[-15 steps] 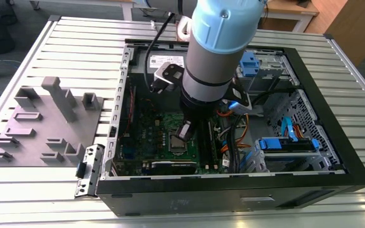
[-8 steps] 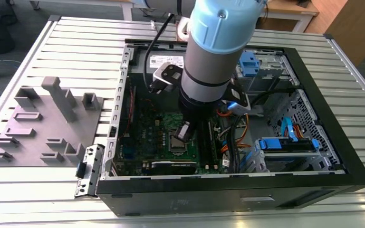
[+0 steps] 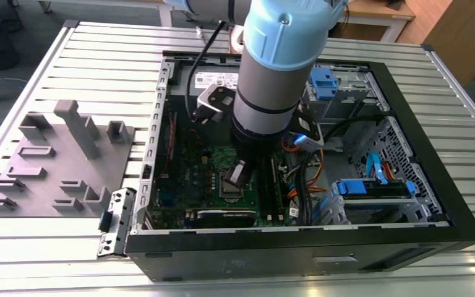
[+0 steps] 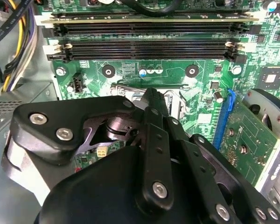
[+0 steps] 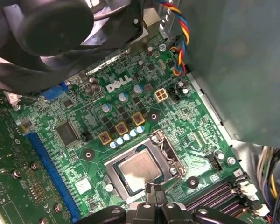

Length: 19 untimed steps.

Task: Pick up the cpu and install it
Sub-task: 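Install the first cpu locking lever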

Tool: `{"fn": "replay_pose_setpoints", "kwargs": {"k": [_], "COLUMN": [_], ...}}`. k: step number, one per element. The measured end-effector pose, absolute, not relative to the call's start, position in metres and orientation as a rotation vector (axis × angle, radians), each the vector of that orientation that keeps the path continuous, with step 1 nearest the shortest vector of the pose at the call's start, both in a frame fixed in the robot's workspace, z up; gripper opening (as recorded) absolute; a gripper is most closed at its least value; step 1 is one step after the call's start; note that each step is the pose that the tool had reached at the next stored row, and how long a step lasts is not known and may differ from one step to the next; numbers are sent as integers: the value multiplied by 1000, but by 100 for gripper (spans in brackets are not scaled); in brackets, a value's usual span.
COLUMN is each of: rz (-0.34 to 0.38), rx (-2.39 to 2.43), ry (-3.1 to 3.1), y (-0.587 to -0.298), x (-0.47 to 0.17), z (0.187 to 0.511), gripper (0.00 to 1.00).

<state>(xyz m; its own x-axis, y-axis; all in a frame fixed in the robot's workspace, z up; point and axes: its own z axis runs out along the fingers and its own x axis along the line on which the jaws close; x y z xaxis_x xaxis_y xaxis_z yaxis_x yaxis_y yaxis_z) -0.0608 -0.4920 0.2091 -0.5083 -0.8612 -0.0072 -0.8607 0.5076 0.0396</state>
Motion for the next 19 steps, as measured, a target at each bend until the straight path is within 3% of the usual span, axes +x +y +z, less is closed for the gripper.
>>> {"fn": "replay_pose_setpoints", "kwargs": {"k": [19], "rz": [-45], "rx": [1548], "ry": [-2712], "y": [-499], "x": [-60], "z": [197], "gripper": [11]}}
